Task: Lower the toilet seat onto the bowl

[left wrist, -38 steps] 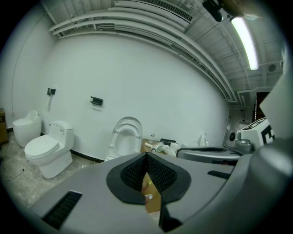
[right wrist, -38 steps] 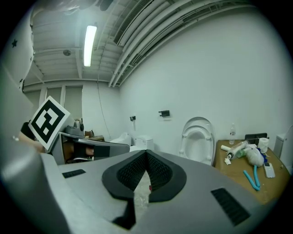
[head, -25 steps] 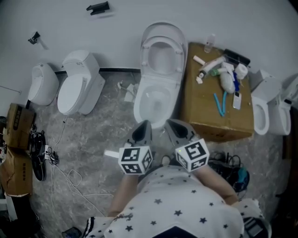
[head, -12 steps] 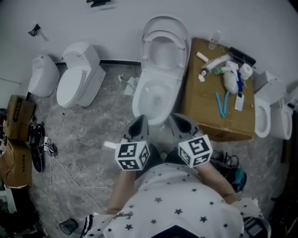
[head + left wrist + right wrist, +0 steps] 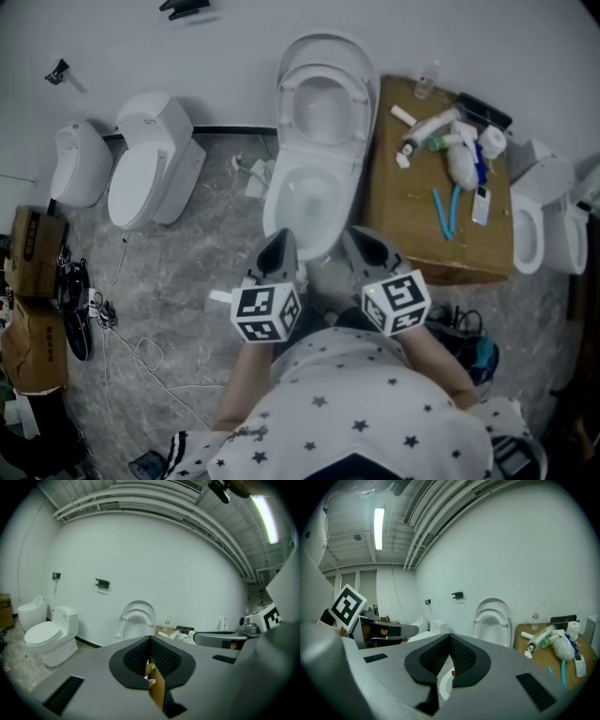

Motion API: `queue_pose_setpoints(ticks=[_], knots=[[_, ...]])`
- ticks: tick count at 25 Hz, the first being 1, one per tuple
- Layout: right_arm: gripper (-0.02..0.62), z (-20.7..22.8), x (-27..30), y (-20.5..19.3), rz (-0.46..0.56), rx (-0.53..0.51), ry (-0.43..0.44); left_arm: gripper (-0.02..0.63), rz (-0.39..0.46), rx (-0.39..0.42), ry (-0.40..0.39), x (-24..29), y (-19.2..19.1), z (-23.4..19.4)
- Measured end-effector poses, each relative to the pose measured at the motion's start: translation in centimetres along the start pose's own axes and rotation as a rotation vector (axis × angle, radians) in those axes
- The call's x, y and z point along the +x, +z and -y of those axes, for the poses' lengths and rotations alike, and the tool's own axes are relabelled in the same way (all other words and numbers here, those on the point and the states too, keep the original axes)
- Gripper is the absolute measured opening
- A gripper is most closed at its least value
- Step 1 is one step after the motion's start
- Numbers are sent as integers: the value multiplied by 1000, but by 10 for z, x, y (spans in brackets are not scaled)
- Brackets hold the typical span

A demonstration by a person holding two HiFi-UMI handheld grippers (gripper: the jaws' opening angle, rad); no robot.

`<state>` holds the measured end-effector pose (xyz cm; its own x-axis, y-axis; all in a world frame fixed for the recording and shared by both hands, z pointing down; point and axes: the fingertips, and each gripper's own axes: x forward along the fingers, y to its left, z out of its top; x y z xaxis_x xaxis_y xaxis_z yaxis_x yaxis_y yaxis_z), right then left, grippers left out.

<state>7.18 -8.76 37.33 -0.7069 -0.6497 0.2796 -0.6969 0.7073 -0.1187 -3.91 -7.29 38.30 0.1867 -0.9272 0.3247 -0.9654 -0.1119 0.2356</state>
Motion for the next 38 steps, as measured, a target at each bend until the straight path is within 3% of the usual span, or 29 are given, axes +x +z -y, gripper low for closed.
queue_pose_setpoints(ticks=[22,38], knots=[[6,57,112,46,27,35,-133,-3,-48,70,-138,126,61,-54],[6,100,171,59,20,57,-266,-3,-112,112,-231,203,78,-87]])
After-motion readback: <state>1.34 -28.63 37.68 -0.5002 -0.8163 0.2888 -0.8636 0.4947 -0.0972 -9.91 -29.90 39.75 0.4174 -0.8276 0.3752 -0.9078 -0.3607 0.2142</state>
